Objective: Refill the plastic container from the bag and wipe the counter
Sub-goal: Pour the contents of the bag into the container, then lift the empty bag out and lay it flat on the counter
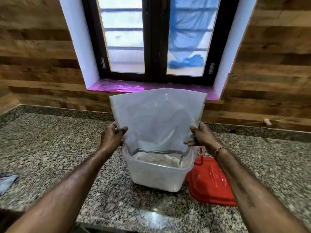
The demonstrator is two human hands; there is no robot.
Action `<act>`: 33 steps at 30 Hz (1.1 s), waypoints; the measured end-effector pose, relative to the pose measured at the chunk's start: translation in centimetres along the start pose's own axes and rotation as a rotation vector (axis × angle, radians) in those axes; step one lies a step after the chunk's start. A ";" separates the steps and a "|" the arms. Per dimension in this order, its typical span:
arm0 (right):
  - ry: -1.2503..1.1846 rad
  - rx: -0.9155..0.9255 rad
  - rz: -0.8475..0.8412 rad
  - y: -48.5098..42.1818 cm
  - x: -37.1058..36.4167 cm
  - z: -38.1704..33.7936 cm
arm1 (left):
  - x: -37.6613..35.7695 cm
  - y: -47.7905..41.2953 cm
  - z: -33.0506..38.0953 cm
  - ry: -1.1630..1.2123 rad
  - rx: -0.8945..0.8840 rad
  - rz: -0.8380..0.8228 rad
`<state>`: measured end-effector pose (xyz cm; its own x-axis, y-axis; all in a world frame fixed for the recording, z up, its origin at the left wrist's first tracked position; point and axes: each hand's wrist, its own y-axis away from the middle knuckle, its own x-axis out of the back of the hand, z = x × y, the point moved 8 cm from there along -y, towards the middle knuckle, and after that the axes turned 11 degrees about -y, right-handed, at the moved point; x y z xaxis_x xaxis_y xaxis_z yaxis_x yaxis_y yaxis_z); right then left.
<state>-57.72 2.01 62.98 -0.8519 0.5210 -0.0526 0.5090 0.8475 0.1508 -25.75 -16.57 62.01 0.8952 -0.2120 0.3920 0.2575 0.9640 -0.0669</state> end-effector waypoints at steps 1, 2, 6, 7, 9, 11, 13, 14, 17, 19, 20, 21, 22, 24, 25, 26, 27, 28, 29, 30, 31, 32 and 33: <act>0.007 0.021 0.024 -0.1 0.0 -0.3 | 0.1 -0.2 0.0 0.003 0.009 0.010; 0.007 0.047 0.046 -0.1 -0.1 -0.7 | 0.2 -0.4 0.2 0.004 0.011 0.017; 0.032 0.068 -0.013 -0.3 -0.3 -1.1 | -0.1 -1.4 0.9 0.076 0.013 -0.007; 0.111 0.047 -0.039 -0.2 -0.4 -0.8 | -0.5 -1.5 0.8 0.089 0.031 -0.036; 0.244 0.037 0.009 -0.2 0.3 -0.2 | -0.8 -1.9 0.2 0.099 0.057 -0.068; 0.270 0.087 0.101 -0.7 1.5 -0.1 | -0.8 -2.2 0.1 0.094 0.051 -0.060; 0.305 0.109 0.114 -1.2 1.7 0.1 | -0.9 -2.6 0.4 0.048 0.035 -0.052; 0.329 0.102 0.119 -1.3 1.7 0.3 | -1.0 -2.9 0.4 0.040 0.036 -0.056; 0.340 0.104 0.226 -1.8 2.2 -0.2 | -1.5 -4.3 1.0 0.116 0.037 -0.098; 0.304 0.121 0.301 -2.3 2.3 -1.6 | -1.4 -5.8 1.5 0.169 0.051 -0.134; 0.279 0.121 0.319 -2.5 2.2 -2.4 | -1.2 -6.5 1.9 0.188 0.058 -0.138; 0.251 0.117 0.321 -2.7 2.0 -3.1 | -0.8 -7.2 2.3 0.202 0.066 -0.138; 0.223 0.106 0.320 -3.0 1.6 -3.7 | -0.2 -8.1 2.5 0.202 0.071 -0.145; 0.217 0.075 0.326 -3.7 0.3 -5.0 | 1.6 -10.3 2.5 0.180 0.078 -0.181; 0.246 0.060 0.323 -4.0 -0.2 -5.6 | 2.5 -11.2 2.3 0.169 0.083 -0.197; 0.278 0.045 0.321 -4.2 -0.7 -6.1 | 3.2 -12.0 1.9 0.155 0.091 -0.205; 0.290 0.033 0.322 -4.7 -2.2 -6.5 | 4.8 -13.3 1.2 0.138 0.105 -0.213; 0.274 0.021 0.320 -5.3 -4.0 -6.6 | 6.4 -14.6 0.1 0.114 0.119 -0.224; 0.236 0.007 0.308 -5.7 -6.0 -6.5 | 8.0 -15.5 -1.0 0.092 0.137 -0.231; 0.207 -0.012 0.296 -6.1 -8.1 -6.1 | 9.6 -16.4 -2.4 0.072 0.152 -0.236; 0.192 -0.037 0.282 -6.4 -10.4 -5.7 | 11.3 -17.2 -3.8 0.053 0.168 -0.234; 0.187 -0.068 0.267 -6.8 -12.7 -5.0 | 13.1 -17.9 -5.4 0.029 0.189 -0.232; 0.187 -0.097 0.248 -7.3 -14.9 -4.2 | 14.8 -18.5 -7.1 0.000 0.218 -0.228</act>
<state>-49.30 -12.36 66.79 -0.7160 0.6749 0.1785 0.6973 0.6789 0.2301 -14.67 -38.64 62.56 0.8233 -0.4271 0.3740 0.3680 0.9031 0.2213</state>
